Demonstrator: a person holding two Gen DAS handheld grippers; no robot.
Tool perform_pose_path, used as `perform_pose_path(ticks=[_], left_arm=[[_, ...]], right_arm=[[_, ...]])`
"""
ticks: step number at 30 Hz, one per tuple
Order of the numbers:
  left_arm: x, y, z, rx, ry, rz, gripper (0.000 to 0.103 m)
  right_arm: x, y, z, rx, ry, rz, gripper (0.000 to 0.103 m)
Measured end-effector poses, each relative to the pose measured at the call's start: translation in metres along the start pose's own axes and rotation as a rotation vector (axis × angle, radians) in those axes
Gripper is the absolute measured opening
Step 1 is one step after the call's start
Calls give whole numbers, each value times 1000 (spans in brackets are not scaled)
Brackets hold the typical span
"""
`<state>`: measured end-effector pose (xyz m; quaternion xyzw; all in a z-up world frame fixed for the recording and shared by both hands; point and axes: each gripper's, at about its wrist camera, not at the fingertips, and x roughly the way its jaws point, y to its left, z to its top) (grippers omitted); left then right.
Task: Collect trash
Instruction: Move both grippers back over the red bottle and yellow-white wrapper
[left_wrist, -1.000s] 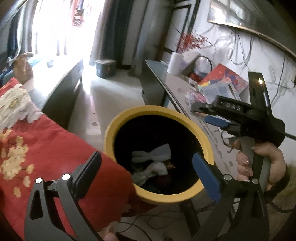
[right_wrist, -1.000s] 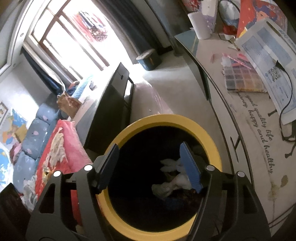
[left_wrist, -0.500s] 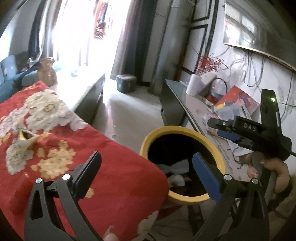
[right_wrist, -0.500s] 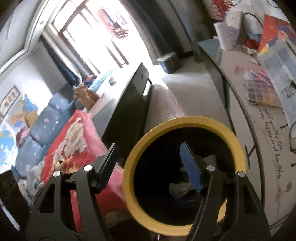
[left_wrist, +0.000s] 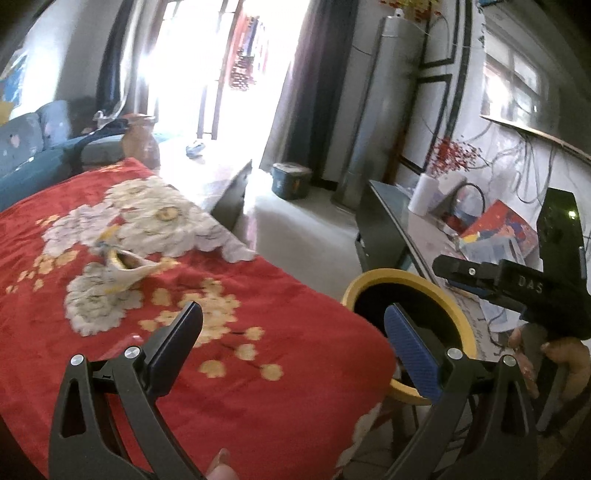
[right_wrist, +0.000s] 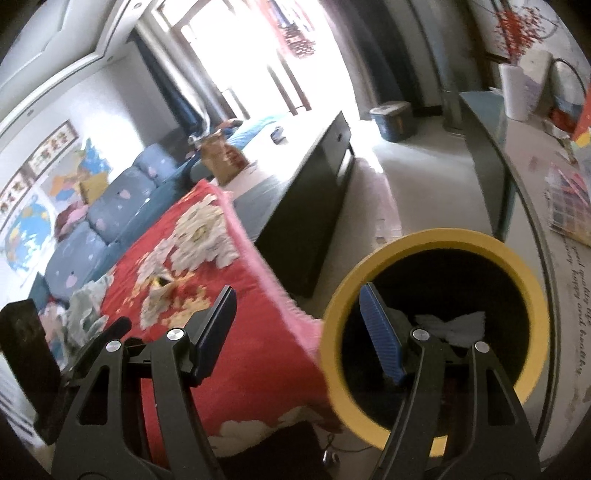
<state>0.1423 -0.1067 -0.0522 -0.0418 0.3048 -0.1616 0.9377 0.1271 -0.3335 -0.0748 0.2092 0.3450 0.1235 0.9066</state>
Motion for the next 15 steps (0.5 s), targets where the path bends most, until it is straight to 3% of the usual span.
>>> perform_pose_path(ticks=[15], left_arm=[[-27, 87, -4, -49, 1, 140, 96]], right_arm=[[28, 72, -8, -136, 61, 63, 61]])
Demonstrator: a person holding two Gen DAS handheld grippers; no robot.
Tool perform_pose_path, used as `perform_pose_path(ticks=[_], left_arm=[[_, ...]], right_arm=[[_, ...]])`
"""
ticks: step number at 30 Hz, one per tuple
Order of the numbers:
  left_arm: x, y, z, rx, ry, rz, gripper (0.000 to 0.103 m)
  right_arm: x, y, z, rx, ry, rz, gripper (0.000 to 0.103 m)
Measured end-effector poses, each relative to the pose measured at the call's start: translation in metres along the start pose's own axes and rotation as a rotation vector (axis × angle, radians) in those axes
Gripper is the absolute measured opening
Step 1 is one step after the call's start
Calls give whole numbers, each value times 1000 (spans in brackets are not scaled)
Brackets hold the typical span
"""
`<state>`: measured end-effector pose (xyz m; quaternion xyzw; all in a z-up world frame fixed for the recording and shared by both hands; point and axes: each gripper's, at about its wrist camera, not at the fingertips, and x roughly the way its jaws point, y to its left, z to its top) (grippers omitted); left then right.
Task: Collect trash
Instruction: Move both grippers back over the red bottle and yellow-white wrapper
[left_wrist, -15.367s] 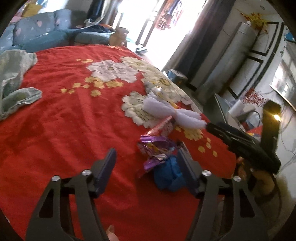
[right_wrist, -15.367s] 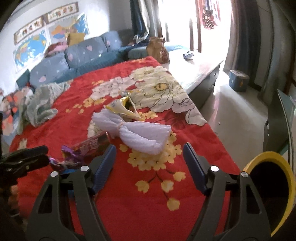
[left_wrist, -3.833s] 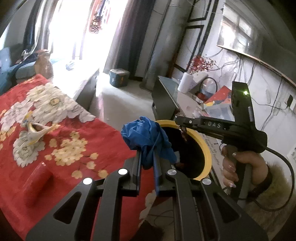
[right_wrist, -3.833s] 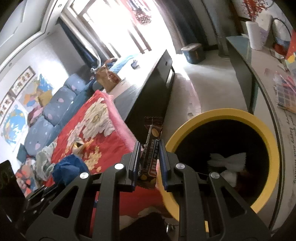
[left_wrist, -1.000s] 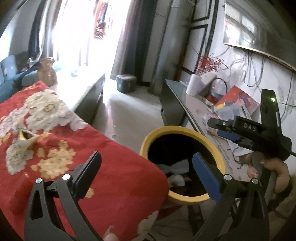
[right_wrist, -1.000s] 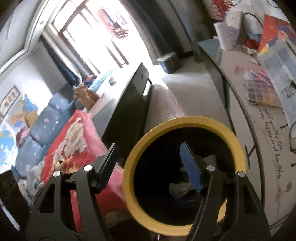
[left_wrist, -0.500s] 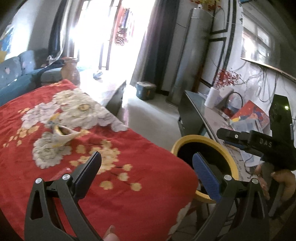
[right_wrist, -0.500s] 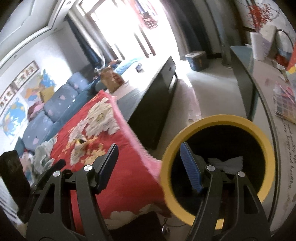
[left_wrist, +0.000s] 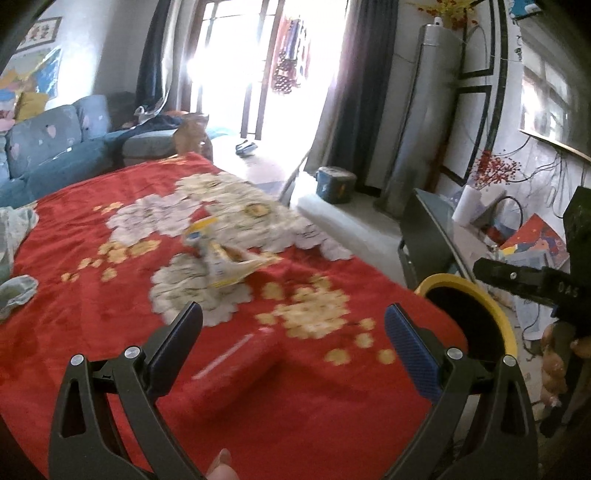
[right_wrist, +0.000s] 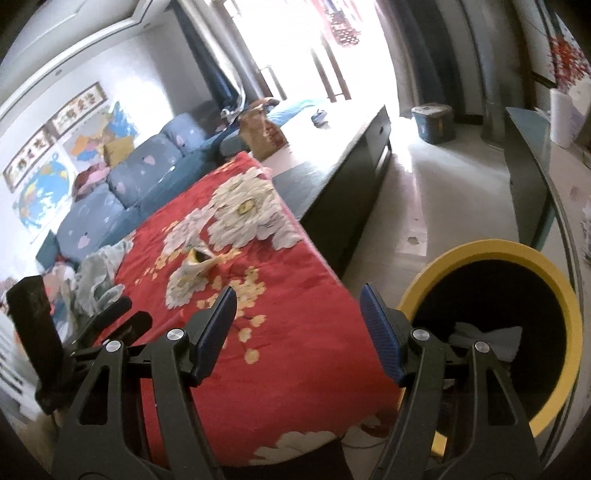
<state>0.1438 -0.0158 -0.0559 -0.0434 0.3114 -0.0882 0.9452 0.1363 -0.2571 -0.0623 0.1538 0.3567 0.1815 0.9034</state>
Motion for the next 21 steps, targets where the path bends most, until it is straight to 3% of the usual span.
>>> perform_pose_path(ticks=[9, 18, 21], left_arm=[[5, 45, -16, -22, 74, -26, 96], [18, 59, -22, -33, 122, -87, 94], [21, 59, -23, -31, 131, -102, 85]], right_arm=[[40, 44, 6, -62, 48, 38, 61], [103, 85, 16, -66, 125, 65, 61], [122, 92, 19, -49, 149, 68, 60]])
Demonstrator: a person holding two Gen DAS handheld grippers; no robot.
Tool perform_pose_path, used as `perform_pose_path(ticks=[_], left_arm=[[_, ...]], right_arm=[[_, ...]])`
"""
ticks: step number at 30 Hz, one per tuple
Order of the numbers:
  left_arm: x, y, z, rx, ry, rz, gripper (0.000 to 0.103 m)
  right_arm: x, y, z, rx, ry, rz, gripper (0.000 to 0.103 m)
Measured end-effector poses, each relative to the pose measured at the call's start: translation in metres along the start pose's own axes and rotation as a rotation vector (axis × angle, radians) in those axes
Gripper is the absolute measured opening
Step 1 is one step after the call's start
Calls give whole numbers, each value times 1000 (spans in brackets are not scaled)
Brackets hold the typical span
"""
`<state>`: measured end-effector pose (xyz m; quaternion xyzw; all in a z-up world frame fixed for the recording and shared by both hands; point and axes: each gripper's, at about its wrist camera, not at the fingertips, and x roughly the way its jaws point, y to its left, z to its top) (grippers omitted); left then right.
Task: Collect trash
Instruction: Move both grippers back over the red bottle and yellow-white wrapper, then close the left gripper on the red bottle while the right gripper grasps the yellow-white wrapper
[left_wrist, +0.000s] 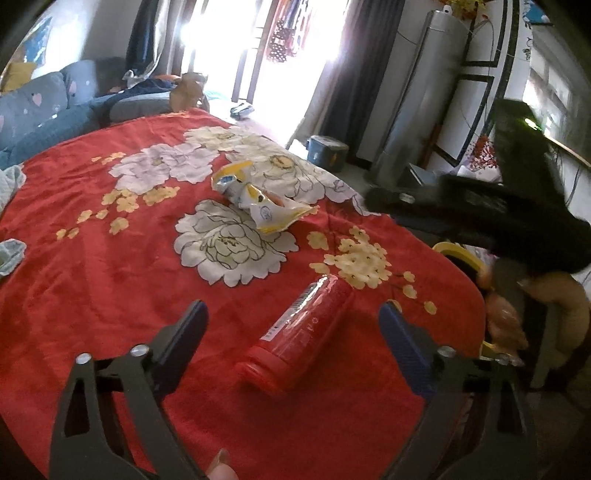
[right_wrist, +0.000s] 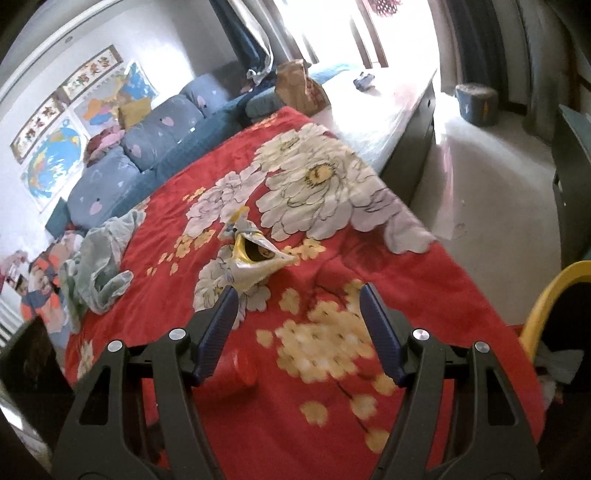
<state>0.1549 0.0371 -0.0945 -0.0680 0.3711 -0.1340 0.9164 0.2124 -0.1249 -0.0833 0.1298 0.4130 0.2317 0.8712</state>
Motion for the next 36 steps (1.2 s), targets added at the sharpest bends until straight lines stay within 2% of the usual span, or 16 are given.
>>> perform_pose_path(ticks=[9, 14, 16, 18, 22, 24, 26, 28, 36], left_arm=[[8, 6, -4, -24, 25, -33, 70], [13, 9, -6, -37, 44, -47, 60], [15, 8, -7, -37, 53, -51, 57], [18, 7, -8, -35, 67, -54, 55], [19, 1, -9, -22, 78, -49, 53], [21, -2, -11, -18, 93, -52, 47], [22, -6, -12, -6, 104, -43, 45], [22, -12, -14, 14, 110, -36, 41], [19, -30, -20, 49, 108, -11, 34]], right_arm=[[50, 4, 15, 45, 65, 10, 51], [69, -4, 17, 95, 95, 33, 39], [74, -8, 18, 117, 104, 68, 26], [77, -10, 16, 137, 117, 92, 23], [70, -11, 13, 137, 98, 131, 15], [61, -11, 11, 122, 79, 143, 12], [50, -8, 10, 88, 52, 135, 12], [41, -5, 10, 56, 25, 126, 6], [1, -2, 5, -43, -70, 77, 3]])
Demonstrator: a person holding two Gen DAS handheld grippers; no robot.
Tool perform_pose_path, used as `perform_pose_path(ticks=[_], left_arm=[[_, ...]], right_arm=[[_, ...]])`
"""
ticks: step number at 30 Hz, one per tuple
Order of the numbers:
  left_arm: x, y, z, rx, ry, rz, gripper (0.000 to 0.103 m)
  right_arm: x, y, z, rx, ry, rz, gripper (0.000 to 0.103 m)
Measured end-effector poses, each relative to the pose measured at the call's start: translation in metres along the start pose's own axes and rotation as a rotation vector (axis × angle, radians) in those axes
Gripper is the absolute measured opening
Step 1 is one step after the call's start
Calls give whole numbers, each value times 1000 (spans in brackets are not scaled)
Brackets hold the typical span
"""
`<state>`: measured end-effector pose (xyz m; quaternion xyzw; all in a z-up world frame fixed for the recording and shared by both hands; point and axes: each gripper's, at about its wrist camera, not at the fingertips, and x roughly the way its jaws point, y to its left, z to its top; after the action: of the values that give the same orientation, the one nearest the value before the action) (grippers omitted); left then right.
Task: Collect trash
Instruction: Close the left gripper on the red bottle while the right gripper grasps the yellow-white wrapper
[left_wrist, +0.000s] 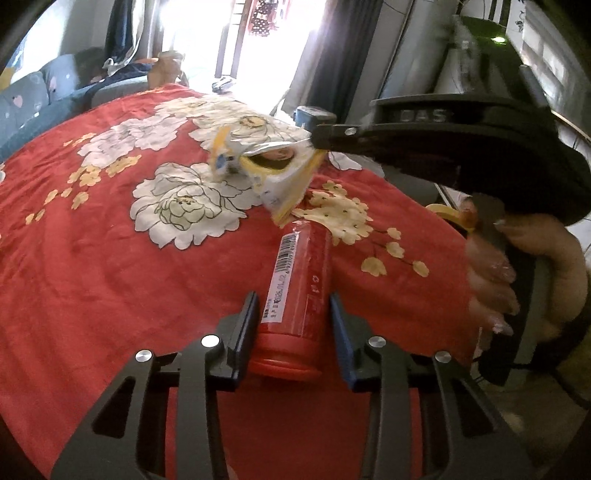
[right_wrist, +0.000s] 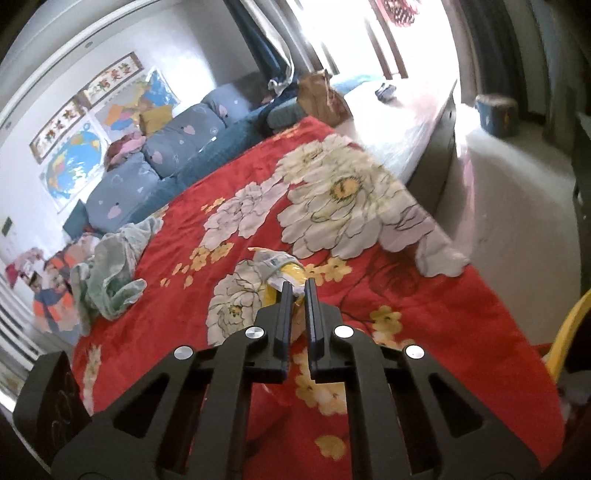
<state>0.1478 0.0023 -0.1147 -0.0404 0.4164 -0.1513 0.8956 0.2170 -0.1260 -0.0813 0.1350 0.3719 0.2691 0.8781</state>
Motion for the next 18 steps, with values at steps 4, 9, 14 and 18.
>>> perform_pose_path(ticks=[4, 9, 14, 18], left_arm=[[-3, -3, 0, -17, -10, 1, 34], [-10, -8, 4, -30, -37, -11, 34], [-17, -17, 13, -24, -70, -28, 34], [-19, -26, 21, -15, -84, -41, 34]], right_arm=[[-21, -3, -2, -12, -38, -8, 3], [-48, -9, -4, -30, -79, -19, 2], [-75, -18, -7, -32, -115, -20, 2], [-93, -26, -12, -28, -136, -36, 2]])
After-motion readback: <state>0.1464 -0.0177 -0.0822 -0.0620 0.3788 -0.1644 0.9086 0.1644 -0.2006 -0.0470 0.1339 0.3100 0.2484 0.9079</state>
